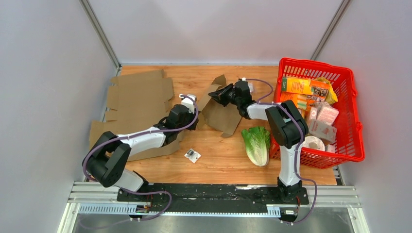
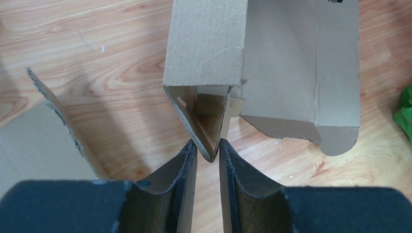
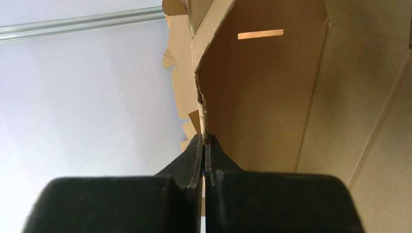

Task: Fold the paper box

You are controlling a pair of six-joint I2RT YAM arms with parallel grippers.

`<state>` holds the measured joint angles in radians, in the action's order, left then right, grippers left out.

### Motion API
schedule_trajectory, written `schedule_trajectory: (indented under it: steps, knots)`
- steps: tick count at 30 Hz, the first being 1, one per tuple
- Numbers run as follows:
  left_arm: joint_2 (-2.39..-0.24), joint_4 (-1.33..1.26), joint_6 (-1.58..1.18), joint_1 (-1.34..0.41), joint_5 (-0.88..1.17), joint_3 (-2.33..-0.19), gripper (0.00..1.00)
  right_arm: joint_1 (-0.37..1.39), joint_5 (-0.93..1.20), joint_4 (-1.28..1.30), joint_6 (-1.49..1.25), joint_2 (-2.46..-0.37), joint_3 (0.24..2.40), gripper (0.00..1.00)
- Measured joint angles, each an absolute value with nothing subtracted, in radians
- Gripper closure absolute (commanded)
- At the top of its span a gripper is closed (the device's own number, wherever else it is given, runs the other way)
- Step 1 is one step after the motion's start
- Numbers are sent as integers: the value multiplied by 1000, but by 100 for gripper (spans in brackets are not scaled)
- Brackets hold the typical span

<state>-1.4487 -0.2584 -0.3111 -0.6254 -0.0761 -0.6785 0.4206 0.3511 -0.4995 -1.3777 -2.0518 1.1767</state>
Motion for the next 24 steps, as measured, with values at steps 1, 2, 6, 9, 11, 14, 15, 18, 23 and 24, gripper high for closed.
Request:
schedule_trajectory:
  steps: [1,2,6,9,11,14,15,18,23,24]
  knots:
    - [-1461,-261,-314,-634,-89,-680,66,426,339,-501,-1383,-2051,1171,100]
    - [-1472,-268,-315,-640,-94,-682,65,429,324,-506,-1387,-2049,1164,100]
    - [-1483,-301,-316,-652,-90,-680,52,437,286,-511,-1396,-2025,1142,100]
    - [-1472,-357,-306,-657,-76,-653,46,439,281,-508,-1399,-2023,1142,100]
    - [-1445,-373,-297,-659,-68,-624,44,439,279,-500,-1399,-2023,1142,100]
    - [-1419,-383,-282,-660,-65,-605,45,442,278,-494,-1400,-2023,1142,100]
    - [-1419,-387,-282,-660,-65,-605,45,443,277,-494,-1402,-2023,1142,100]
    - [-1423,-387,-283,-660,-72,-606,47,448,267,-493,-1408,-2022,1142,100]
    - [-1485,-387,-290,-661,-75,-661,50,458,228,-491,-1422,-1995,1110,100]
    - [-1499,-387,-295,-661,-78,-672,51,460,220,-490,-1426,-1990,1105,100]
